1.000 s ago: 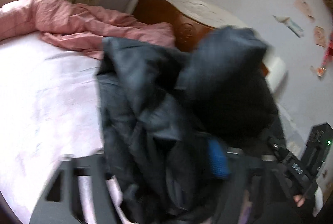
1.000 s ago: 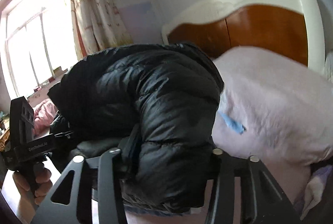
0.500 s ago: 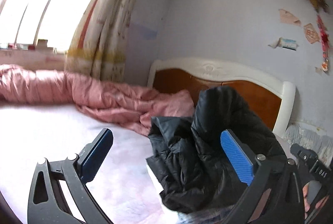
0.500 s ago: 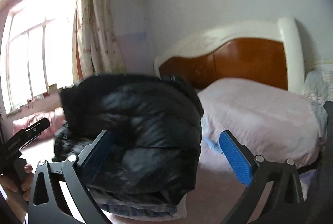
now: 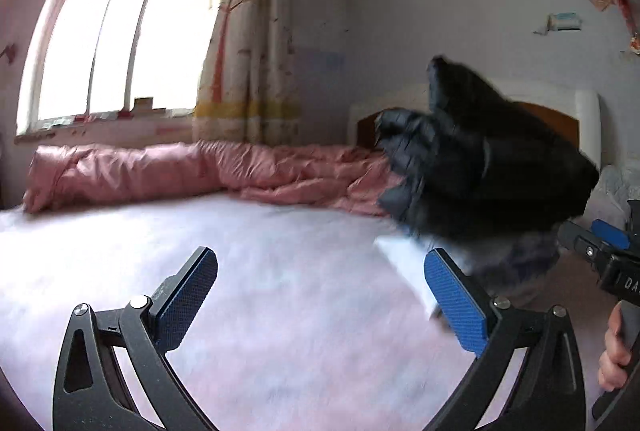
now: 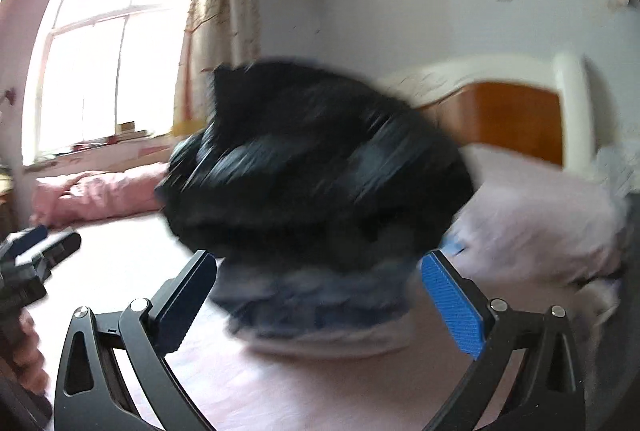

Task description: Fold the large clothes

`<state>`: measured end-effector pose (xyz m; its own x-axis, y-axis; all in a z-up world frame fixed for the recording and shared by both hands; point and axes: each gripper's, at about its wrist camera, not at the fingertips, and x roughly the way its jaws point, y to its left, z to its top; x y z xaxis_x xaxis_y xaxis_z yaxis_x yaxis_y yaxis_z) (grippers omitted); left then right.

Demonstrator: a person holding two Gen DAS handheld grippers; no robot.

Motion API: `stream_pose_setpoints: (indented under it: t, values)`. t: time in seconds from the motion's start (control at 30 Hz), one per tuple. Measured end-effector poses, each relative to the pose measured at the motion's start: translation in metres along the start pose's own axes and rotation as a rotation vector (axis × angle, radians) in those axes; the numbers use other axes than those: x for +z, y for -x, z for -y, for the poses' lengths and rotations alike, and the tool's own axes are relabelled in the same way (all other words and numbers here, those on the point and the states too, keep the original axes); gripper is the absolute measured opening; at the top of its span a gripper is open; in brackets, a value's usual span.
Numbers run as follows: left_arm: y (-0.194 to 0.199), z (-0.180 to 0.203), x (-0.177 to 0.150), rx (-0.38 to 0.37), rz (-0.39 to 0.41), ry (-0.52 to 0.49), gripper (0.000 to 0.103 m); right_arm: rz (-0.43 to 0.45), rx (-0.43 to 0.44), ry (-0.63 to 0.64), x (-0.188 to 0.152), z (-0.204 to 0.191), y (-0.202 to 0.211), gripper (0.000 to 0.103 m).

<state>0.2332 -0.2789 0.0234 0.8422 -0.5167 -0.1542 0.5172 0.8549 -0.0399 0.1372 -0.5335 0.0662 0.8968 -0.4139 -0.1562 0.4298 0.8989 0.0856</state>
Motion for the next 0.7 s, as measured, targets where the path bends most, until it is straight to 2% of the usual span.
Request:
stream_pose_setpoints:
  t: [0.07, 0.2, 0.33, 0.43, 0.57, 0.7]
  values:
    - [-0.005, 0.000, -0.013, 0.033, -0.023, -0.007, 0.103, -0.020, 0.039, -0.009, -0.017, -0.008, -0.008, 0.103]
    - [-0.011, 0.001, -0.016, 0.059, -0.049, -0.011, 0.103, -0.027, 0.031, 0.105, -0.038, -0.028, -0.011, 0.103]
    - [-0.007, 0.000, -0.017, 0.054, -0.041, -0.005, 0.103, -0.056, -0.041, 0.100, -0.041, -0.028, -0.020, 0.103]
    - [-0.006, -0.001, -0.018, 0.055, -0.035, -0.004, 0.103, -0.072, -0.070, 0.048, -0.039, -0.017, -0.021, 0.103]
    - [-0.004, -0.001, -0.018, 0.052, -0.034, -0.006, 0.103, -0.060, -0.089, 0.014, -0.040, -0.010, -0.017, 0.103]
    - [-0.004, -0.001, -0.018, 0.051, -0.031, -0.008, 0.103, -0.065, -0.102, 0.036, -0.040, -0.014, -0.019, 0.103]
